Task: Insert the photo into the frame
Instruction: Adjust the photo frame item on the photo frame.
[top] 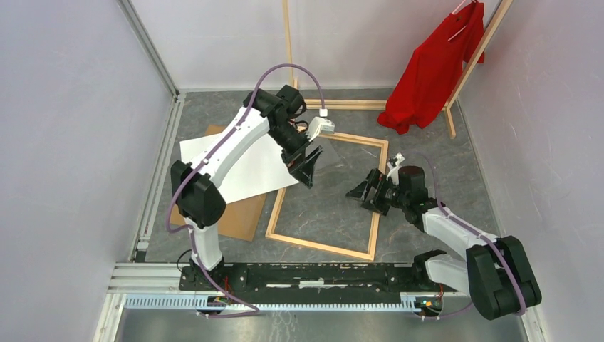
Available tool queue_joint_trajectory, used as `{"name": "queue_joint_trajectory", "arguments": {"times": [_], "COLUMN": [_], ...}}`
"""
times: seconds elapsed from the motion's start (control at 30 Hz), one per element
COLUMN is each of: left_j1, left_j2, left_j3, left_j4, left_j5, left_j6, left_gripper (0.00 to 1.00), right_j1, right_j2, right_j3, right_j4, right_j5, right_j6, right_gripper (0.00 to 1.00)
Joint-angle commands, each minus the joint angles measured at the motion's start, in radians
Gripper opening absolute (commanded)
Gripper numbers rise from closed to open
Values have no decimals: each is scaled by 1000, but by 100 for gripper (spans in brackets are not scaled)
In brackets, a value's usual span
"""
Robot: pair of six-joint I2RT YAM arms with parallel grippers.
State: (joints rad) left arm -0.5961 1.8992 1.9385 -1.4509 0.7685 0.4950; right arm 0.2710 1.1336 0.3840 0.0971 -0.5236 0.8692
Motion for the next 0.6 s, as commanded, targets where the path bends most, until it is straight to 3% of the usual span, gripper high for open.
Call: {"name": "queue_joint_trajectory", "arguments": {"times": [0.0, 0.2, 0.4, 0.57], "left_j1": [57, 172, 224, 225], "left_j2": [-83, -145, -110, -155], "left_j3": [-93, -344, -459, -575], "left_j4": [149, 358, 470, 565], "left_j5": [-245, -507, -560, -627], "left_j6": [124, 227, 245, 290], "left_gripper": [100, 100, 97, 99], "right_j1": [30, 163, 365, 516], "right_j2": [-19, -58, -45, 84], "right_j3": [-50, -49, -96, -32], "right_j4": [79, 25, 96, 134], "right_j5": [29, 102, 276, 406], "right_j6": [100, 192, 409, 508], "right_gripper": [98, 98, 98, 98]}}
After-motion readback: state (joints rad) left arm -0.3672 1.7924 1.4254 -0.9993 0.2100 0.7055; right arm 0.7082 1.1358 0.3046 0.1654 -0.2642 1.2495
